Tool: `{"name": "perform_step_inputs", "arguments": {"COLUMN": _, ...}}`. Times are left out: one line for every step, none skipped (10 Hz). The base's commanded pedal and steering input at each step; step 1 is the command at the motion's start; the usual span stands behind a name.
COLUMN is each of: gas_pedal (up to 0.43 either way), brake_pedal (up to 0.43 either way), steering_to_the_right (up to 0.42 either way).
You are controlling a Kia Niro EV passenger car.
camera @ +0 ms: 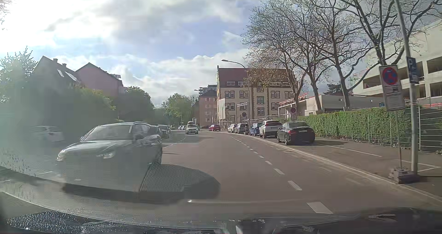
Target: Follow the waypoints while adhering to traffic rules and regulations
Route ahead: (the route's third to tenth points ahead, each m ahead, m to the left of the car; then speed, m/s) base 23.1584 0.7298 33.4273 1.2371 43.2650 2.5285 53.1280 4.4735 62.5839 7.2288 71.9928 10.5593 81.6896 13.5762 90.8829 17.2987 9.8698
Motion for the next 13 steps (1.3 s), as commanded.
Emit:
{"name": "perform_step_inputs", "arguments": {"gas_pedal": 0.098, "brake_pedal": 0.0, "steering_to_the_right": -0.011}}
{"name": "perform_step_inputs", "arguments": {"gas_pedal": 0.098, "brake_pedal": 0.0, "steering_to_the_right": -0.01}}
{"name": "perform_step_inputs", "arguments": {"gas_pedal": 0.098, "brake_pedal": 0.0, "steering_to_the_right": -0.008}}
{"name": "perform_step_inputs", "arguments": {"gas_pedal": 0.098, "brake_pedal": 0.0, "steering_to_the_right": -0.008}}
{"name": "perform_step_inputs", "arguments": {"gas_pedal": 0.098, "brake_pedal": 0.0, "steering_to_the_right": -0.008}}
{"name": "perform_step_inputs", "arguments": {"gas_pedal": 0.098, "brake_pedal": 0.0, "steering_to_the_right": -0.007}}
{"name": "perform_step_inputs", "arguments": {"gas_pedal": 0.098, "brake_pedal": 0.0, "steering_to_the_right": -0.008}}
{"name": "perform_step_inputs", "arguments": {"gas_pedal": 0.098, "brake_pedal": 0.0, "steering_to_the_right": -0.008}}
{"name": "perform_step_inputs", "arguments": {"gas_pedal": 0.098, "brake_pedal": 0.0, "steering_to_the_right": -0.007}}
{"name": "perform_step_inputs", "arguments": {"gas_pedal": 0.098, "brake_pedal": 0.0, "steering_to_the_right": -0.008}}
{"name": "perform_step_inputs", "arguments": {"gas_pedal": 0.098, "brake_pedal": 0.0, "steering_to_the_right": -0.007}}
{"name": "perform_step_inputs", "arguments": {"gas_pedal": 0.098, "brake_pedal": 0.0, "steering_to_the_right": -0.008}}
{"name": "perform_step_inputs", "arguments": {"gas_pedal": 0.098, "brake_pedal": 0.0, "steering_to_the_right": -0.008}}
